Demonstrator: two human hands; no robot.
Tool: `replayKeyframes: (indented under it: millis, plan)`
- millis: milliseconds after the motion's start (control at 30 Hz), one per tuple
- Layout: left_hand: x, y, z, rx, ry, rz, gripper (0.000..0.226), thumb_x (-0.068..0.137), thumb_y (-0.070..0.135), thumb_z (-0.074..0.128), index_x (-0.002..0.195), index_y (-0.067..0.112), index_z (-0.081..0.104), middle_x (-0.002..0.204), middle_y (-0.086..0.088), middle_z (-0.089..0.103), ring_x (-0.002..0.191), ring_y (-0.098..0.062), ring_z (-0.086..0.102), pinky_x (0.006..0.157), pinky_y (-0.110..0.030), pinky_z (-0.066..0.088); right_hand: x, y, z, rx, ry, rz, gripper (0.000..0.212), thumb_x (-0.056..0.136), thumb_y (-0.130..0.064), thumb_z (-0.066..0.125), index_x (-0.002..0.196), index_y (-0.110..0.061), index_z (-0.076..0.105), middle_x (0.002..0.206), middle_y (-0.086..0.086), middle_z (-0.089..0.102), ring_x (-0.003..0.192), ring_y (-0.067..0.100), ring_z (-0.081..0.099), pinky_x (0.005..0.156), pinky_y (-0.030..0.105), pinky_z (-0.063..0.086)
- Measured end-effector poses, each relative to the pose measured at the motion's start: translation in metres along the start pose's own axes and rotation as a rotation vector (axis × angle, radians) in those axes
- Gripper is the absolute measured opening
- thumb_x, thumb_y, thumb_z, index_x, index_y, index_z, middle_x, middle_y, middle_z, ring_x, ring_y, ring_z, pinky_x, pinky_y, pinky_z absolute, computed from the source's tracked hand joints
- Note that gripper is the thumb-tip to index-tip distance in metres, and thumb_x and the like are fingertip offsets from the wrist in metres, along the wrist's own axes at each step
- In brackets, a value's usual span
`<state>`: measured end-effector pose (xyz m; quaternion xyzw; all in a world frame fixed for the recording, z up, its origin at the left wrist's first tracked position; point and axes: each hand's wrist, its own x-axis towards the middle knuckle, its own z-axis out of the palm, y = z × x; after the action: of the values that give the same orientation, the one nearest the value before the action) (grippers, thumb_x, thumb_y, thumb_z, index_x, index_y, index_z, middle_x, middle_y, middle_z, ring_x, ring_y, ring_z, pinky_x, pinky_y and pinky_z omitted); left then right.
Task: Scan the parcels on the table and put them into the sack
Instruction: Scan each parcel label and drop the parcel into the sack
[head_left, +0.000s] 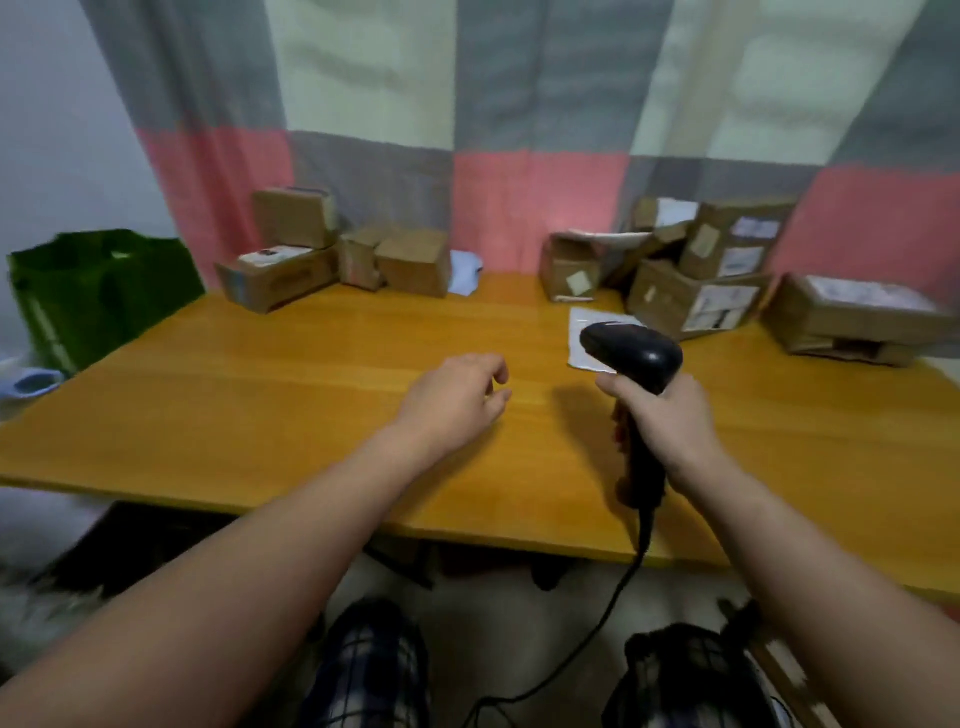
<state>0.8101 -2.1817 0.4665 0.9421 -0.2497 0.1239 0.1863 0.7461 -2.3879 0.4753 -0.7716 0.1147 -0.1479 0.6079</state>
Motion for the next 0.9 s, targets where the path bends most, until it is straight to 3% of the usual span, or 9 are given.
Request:
replayKeyframes:
  millis: [133,267,400,533,600,633,767,900]
  plan:
    - [0.06,0.032,0.048,-0.039,-0.087,0.058,0.024,0.093,0.032,0.055,0.113,0.018,0.057,0.115,-0.005,0.056,0.113,-0.026,0.05,0.09,-0.037,0.045,0.025,0.018,-0.052,0.022,0.098,0.077,0.024,0.081,-0.025,0.073,0.079,-0.004,0.063,0.051,0.01,0.055,0.043,0.026,0.055,0.049,0.035,0.046]
    - [0.113,0.054,0.095,-0.062,-0.165,-0.066,0.044,0.095,0.04,0.052,0.129,0.012,0.05,0.128,-0.013,0.052,0.118,-0.031,0.048,0.095,-0.038,0.041,0.04,0.035,-0.079,0.085,0.16,0.154,0.019,0.082,-0.022,0.072,0.081,-0.007,0.061,0.057,0.012,0.052,0.041,0.022,0.053,0.045,0.031,0.044]
    - [0.161,0.057,0.123,-0.098,-0.156,-0.365,0.057,0.095,0.05,0.048,0.121,0.0,0.053,0.122,-0.019,0.059,0.109,-0.035,0.055,0.077,-0.036,0.04,0.046,0.044,-0.081,0.131,0.164,0.232,0.021,0.082,-0.024,0.073,0.086,-0.007,0.061,0.063,0.01,0.053,0.041,0.019,0.055,0.042,0.028,0.046]
    - [0.181,0.05,0.131,-0.211,-0.176,-0.464,0.031,0.092,0.032,0.062,0.097,0.001,0.062,0.102,-0.018,0.063,0.099,-0.037,0.058,0.064,-0.032,0.036,0.049,0.05,-0.08,0.154,0.174,0.272,0.021,0.083,-0.023,0.072,0.087,-0.006,0.061,0.061,0.008,0.053,0.041,0.017,0.054,0.04,0.026,0.046]
    - [0.174,0.044,0.131,-0.355,-0.115,-0.494,0.025,0.09,0.022,0.063,0.071,0.009,0.054,0.074,-0.011,0.054,0.081,-0.041,0.054,0.054,-0.032,0.028,0.047,0.049,-0.082,0.164,0.155,0.275,0.02,0.083,-0.022,0.071,0.089,-0.006,0.061,0.059,0.007,0.055,0.042,0.017,0.055,0.042,0.026,0.047]
    - [0.167,0.04,0.128,-0.434,-0.076,-0.495,0.027,0.09,0.019,0.061,0.068,0.012,0.048,0.069,-0.007,0.048,0.074,-0.037,0.049,0.053,-0.032,0.027,0.046,0.047,-0.083,0.168,0.141,0.273,0.02,0.084,-0.023,0.071,0.089,-0.006,0.062,0.058,0.006,0.056,0.043,0.017,0.055,0.043,0.026,0.048]
    - [0.132,0.012,0.094,-0.648,0.146,-0.418,0.007,0.095,0.02,0.055,0.097,0.014,0.053,0.091,-0.003,0.058,0.077,-0.016,0.054,0.061,-0.028,0.039,0.043,0.039,-0.08,0.055,0.078,0.207,0.023,0.082,-0.027,0.072,0.082,-0.005,0.065,0.063,0.006,0.06,0.056,0.018,0.059,0.059,0.031,0.048]
    - [0.107,-0.005,0.036,-0.732,0.346,-0.205,0.014,0.089,0.016,0.066,0.094,0.019,0.054,0.083,0.004,0.06,0.073,-0.005,0.054,0.063,-0.019,0.043,0.04,0.025,-0.057,-0.091,-0.013,0.076,0.02,0.077,-0.029,0.077,0.083,-0.015,0.065,0.082,0.003,0.062,0.078,0.016,0.059,0.071,0.031,0.042]
